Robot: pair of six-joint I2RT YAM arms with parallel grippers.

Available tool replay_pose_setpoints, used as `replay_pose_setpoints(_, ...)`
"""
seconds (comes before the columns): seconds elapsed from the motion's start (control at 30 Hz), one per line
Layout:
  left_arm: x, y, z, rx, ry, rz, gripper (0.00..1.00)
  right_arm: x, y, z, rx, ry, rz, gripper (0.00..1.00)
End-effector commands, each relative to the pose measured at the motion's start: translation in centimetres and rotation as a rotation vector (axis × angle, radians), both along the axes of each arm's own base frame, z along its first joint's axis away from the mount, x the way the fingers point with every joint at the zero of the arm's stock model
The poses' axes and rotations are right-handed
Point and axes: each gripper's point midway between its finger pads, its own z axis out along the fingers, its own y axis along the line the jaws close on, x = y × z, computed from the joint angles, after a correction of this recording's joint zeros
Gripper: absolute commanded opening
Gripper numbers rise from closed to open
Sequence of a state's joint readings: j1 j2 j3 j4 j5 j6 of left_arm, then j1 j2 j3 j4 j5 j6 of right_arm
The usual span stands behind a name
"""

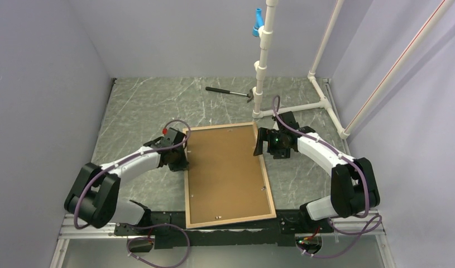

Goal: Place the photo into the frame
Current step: Adjust the photo frame at the center of the board.

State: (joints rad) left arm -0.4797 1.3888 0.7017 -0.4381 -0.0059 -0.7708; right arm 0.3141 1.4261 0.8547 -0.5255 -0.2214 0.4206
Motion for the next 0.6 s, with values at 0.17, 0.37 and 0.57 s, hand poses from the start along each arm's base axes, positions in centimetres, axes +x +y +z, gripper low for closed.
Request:
replay_pose_setpoints(0.17, -2.1, 6.2, 0.0, -0.033, 0.008, 0.358, 0.0, 0.5, 0.5, 2.2, 0.052, -0.055, 0.003, 1.0)
replay_pose_setpoints(0.37, -1.4, 7.9, 1.6, -0.092, -0.073, 0.547, 0.0, 0.1, 0.2, 2.3, 0.045, -0.047, -0.012, 1.0)
replay_pose_setpoints(0.57, -0.6, 7.7, 3.1, -0.183, -0.126, 0.675, 0.0, -0.6, 0.1, 2.8, 0.052, -0.034, -0.028, 1.0)
